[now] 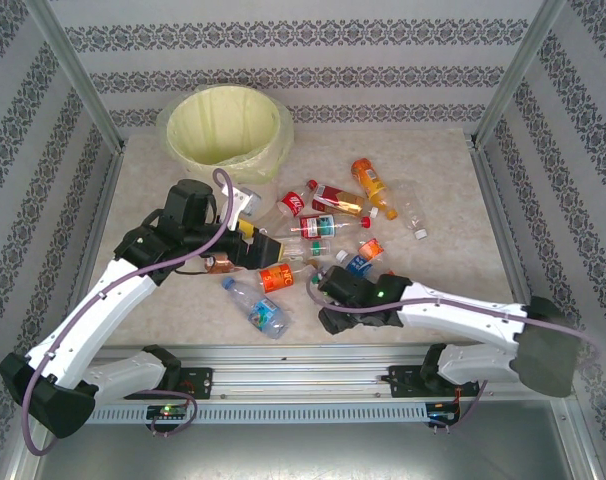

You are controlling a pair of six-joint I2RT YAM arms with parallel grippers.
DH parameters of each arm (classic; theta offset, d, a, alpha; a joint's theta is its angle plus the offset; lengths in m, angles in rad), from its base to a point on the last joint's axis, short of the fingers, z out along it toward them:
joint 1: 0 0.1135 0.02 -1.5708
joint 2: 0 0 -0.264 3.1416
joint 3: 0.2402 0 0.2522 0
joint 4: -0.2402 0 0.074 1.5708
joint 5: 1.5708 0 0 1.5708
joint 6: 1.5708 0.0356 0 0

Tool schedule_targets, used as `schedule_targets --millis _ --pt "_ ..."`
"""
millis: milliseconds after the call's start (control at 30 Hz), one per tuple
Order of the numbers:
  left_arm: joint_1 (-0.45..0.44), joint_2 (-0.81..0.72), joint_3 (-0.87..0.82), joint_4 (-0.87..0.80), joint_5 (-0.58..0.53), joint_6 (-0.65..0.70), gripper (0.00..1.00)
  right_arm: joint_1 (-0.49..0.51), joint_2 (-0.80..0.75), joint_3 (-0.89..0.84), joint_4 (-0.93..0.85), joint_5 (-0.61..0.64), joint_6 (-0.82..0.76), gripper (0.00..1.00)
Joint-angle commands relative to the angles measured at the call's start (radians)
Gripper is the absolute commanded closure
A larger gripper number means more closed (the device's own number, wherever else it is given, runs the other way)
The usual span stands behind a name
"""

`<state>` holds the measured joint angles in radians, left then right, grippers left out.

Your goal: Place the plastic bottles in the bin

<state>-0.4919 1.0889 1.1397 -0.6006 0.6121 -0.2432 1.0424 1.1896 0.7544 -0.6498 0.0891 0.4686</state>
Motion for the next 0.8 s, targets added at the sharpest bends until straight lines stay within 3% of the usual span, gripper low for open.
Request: schedule_targets --millis 0,233,567,767 --pt "-0.013 -0.021 -0.024 0.086 -0.08 -0.178 0.0 -0.019 -0.068 0.017 -0.005 -0.002 0.019 0.42" --pt "-0.025 -0.01 -0.091 0.195 -0.097 -0.432 0.0 -0.069 -0.174 0.074 0.042 -0.038 0.016 0.42" --pt "-0.057 0.049 -0.131 0.391 -0.087 -0.584 0.06 -0.143 -0.18 0.18 0.163 -0.202 -0.024 0.42" --pt "-0.06 0.08 -0.129 0.502 -0.072 -0.594 0.13 -0.172 -0.122 0.282 0.114 -0.27 -0.073 0.42"
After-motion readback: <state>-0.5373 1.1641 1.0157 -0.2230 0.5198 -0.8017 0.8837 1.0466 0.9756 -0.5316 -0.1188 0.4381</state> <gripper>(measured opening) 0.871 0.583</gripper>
